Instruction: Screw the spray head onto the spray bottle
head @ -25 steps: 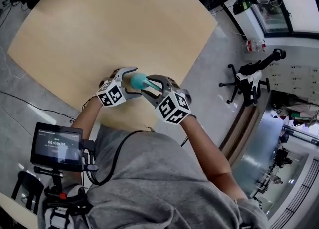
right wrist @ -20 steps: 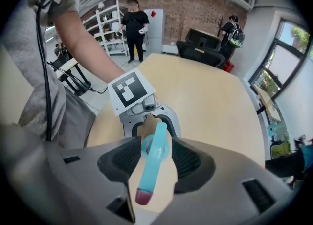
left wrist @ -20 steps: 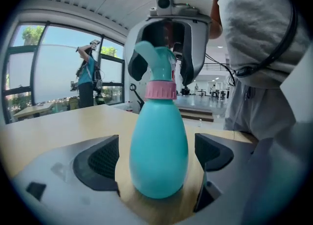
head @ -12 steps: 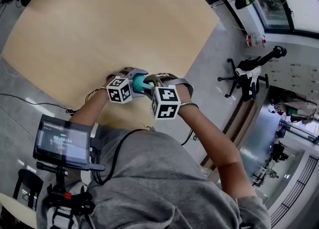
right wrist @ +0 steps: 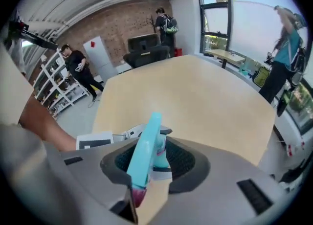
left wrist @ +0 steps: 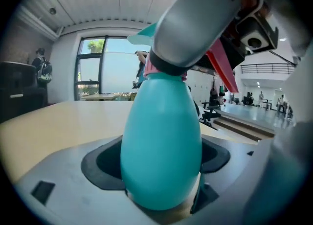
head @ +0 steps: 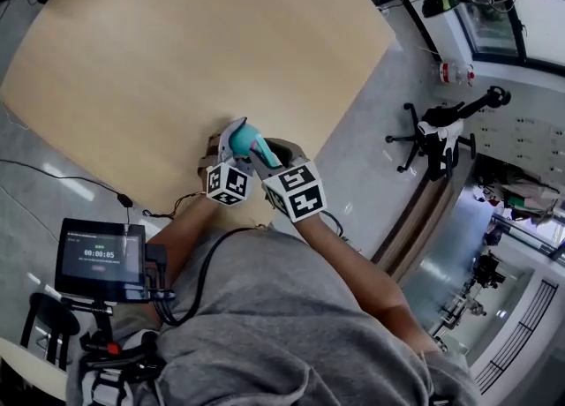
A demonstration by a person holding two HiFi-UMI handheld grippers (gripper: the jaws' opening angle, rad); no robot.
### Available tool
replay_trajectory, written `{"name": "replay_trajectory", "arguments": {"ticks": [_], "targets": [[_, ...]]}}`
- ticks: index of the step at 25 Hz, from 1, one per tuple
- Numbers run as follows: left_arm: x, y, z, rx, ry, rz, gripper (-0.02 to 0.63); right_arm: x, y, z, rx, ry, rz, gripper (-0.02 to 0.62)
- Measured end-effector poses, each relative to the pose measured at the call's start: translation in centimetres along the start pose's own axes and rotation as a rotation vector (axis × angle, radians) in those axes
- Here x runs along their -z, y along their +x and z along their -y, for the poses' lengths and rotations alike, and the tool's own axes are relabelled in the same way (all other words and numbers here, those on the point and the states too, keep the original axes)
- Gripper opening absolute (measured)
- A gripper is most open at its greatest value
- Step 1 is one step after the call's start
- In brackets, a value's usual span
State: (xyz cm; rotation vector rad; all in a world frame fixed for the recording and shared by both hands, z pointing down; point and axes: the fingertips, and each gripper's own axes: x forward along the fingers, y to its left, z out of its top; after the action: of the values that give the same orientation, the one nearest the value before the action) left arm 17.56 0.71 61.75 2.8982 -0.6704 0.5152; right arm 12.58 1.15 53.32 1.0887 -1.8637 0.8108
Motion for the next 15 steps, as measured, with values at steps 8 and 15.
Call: {"name": "replay_trajectory", "arguments": {"ticks": [8,15], "targets": [[-0.2,0.1,0.3,0.088,-0.015,0.035,0.402,-3.0,-4.7,-3.2,-0.256,-0.202,0.013,0.244],[-0.3,0.5,1.7,0.426,0.085,0.016,0.402,-2.8,-8.4,-1.6,-0.463,-1.51,-0.28,0.244]]}}
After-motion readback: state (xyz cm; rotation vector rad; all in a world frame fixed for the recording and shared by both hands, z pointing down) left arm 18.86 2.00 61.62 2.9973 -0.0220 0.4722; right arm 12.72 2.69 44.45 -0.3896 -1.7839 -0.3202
